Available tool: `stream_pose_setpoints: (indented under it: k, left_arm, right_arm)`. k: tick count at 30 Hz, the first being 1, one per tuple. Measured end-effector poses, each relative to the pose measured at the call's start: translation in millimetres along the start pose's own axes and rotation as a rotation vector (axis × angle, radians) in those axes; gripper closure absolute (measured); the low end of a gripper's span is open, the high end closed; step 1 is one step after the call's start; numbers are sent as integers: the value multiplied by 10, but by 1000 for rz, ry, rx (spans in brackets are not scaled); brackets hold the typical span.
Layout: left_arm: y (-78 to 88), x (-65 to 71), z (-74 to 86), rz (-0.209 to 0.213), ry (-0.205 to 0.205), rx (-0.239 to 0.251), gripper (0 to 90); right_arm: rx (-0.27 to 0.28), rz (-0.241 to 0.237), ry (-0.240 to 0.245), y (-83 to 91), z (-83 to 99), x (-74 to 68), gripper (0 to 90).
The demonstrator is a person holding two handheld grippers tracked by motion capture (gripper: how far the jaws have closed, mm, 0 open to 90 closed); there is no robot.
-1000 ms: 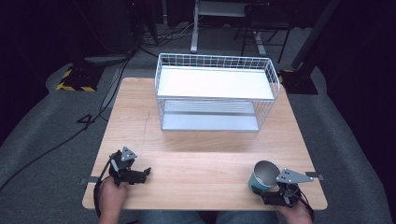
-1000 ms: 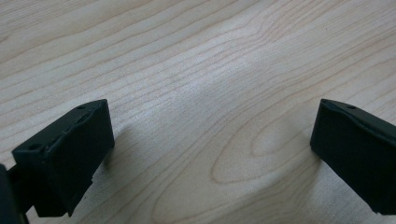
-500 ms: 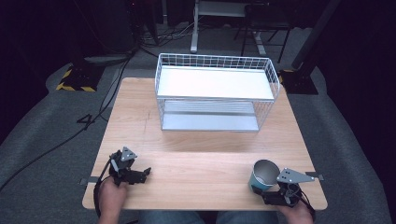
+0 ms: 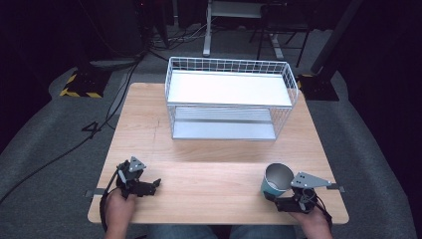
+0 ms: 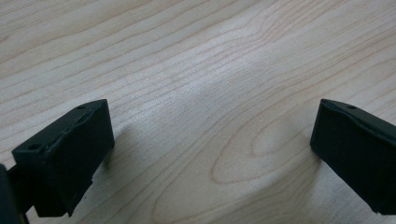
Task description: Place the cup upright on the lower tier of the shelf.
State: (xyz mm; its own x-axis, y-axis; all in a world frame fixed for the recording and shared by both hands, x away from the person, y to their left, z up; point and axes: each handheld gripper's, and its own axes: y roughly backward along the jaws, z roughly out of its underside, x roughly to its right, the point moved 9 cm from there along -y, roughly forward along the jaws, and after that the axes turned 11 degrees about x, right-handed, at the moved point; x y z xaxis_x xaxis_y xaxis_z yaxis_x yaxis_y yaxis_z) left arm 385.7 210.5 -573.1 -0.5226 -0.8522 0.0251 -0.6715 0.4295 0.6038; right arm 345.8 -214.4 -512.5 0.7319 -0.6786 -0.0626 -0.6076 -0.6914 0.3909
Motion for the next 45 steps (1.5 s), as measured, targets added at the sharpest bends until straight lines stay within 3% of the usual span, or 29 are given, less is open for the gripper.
stream_pose_setpoints:
  k: [16, 27, 45]
  left_arm:
    - [0, 0, 1, 0, 0, 0, 1]
    - [0, 0, 0, 0, 0, 0, 0]
    - [-2, -2, -2, -1, 0, 0, 0]
  right_arm:
    - [18, -10, -5, -338, -410, 117, 226]
    - [25, 27, -3, -673, -627, 247, 225]
    - [34, 114, -5, -1199, -798, 458, 225]
